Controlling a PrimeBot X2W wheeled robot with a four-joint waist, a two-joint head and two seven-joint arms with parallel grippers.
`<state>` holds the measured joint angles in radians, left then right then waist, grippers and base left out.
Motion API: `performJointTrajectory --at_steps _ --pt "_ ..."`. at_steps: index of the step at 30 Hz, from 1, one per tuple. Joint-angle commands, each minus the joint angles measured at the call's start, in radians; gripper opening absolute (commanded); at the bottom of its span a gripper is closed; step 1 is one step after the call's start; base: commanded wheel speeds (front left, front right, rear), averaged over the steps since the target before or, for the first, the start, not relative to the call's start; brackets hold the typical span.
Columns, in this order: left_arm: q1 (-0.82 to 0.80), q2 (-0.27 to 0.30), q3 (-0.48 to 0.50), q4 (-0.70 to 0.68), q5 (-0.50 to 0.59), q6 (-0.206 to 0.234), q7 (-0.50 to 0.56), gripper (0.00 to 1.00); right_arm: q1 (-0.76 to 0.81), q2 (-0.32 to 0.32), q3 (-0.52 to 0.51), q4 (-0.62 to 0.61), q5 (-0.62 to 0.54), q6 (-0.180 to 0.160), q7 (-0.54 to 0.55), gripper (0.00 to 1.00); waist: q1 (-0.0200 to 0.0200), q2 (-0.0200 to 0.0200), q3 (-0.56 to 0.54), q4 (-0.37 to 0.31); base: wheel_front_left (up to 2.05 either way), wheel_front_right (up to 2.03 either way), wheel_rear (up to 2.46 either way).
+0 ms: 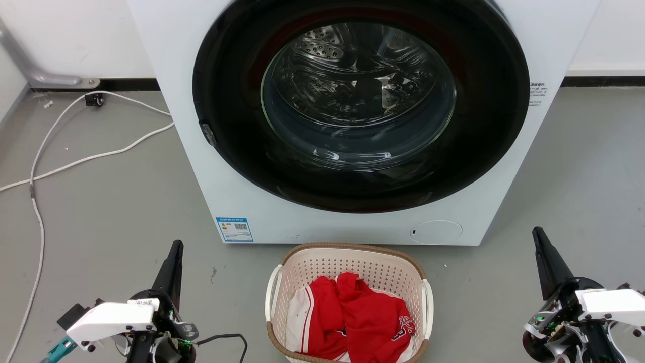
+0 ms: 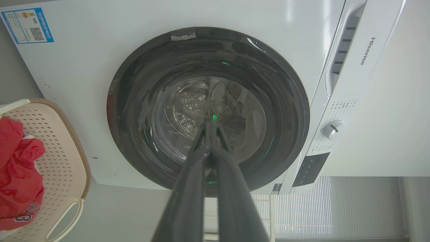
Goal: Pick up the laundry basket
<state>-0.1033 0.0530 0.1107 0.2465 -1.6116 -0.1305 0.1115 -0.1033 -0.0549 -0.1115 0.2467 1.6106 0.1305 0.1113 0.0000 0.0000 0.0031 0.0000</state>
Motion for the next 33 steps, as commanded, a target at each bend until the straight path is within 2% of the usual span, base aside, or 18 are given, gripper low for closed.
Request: performJointTrajectory --at_steps 1,33 --pt "-0.011 0.000 0.003 0.001 0.004 0.000 0.003 0.00 -0.011 0.004 -0.001 0.002 -0.001 0.000 0.003 0.00 0.0000 0.0000 0.000 0.000 0.00 0.00 0.00" --pt "-0.011 -0.001 0.004 0.001 0.005 0.000 0.004 0.00 -0.012 0.004 -0.003 0.002 -0.002 0.000 0.004 0.00 0.0000 0.0000 0.000 0.000 0.00 0.00 0.00"
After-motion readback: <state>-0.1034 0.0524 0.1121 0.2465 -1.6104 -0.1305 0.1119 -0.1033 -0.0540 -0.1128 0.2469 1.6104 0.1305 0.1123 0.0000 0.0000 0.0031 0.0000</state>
